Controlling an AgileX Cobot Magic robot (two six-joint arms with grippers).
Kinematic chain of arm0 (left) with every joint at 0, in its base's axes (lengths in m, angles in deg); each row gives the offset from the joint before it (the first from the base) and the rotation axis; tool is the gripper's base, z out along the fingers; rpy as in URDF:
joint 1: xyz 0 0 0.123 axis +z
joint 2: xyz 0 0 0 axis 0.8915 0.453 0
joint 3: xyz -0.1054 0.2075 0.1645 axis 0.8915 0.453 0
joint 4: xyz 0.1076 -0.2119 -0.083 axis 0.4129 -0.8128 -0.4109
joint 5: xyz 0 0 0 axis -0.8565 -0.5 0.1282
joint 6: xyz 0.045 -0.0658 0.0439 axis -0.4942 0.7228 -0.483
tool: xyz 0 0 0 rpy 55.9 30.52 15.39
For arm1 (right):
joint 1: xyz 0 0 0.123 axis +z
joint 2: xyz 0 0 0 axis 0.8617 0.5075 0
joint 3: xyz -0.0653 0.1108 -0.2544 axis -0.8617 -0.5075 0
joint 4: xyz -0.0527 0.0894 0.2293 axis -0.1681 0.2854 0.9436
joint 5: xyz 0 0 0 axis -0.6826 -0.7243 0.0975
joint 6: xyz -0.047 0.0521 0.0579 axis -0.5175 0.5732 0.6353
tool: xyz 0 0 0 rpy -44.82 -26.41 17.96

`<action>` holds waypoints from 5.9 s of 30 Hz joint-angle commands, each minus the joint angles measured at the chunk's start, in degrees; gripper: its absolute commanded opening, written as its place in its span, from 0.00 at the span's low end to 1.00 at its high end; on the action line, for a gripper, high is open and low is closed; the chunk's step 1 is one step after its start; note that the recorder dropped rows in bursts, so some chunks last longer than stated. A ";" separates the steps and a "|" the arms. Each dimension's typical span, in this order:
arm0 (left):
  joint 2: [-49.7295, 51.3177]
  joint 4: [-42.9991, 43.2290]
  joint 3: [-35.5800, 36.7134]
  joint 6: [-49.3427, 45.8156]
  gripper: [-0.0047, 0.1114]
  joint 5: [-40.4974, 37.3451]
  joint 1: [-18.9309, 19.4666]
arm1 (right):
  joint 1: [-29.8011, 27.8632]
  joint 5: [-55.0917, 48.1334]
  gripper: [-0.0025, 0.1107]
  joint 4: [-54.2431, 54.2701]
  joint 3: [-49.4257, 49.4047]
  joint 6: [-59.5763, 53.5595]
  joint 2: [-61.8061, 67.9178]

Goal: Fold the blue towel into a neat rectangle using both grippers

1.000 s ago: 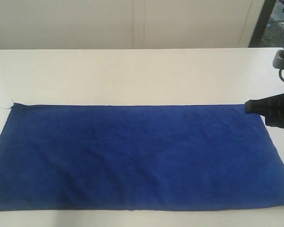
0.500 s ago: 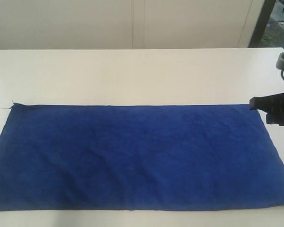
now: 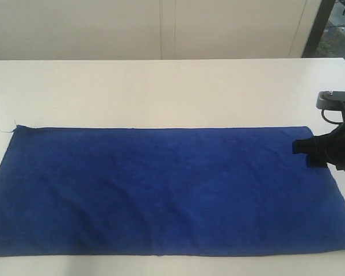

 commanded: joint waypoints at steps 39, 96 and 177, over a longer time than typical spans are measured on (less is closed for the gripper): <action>-0.38 -0.35 0.28 0.09 0.04 -0.46 0.21 | -7.27 0.02 0.02 -5.17 2.27 1.85 4.84; -0.38 -0.35 0.28 0.09 0.04 -0.46 0.21 | 31.21 -1.96 0.02 1.74 12.61 8.27 -22.63; -0.38 -0.35 0.28 0.09 0.04 -0.46 0.21 | 34.96 -11.89 0.02 -14.78 38.10 6.73 21.49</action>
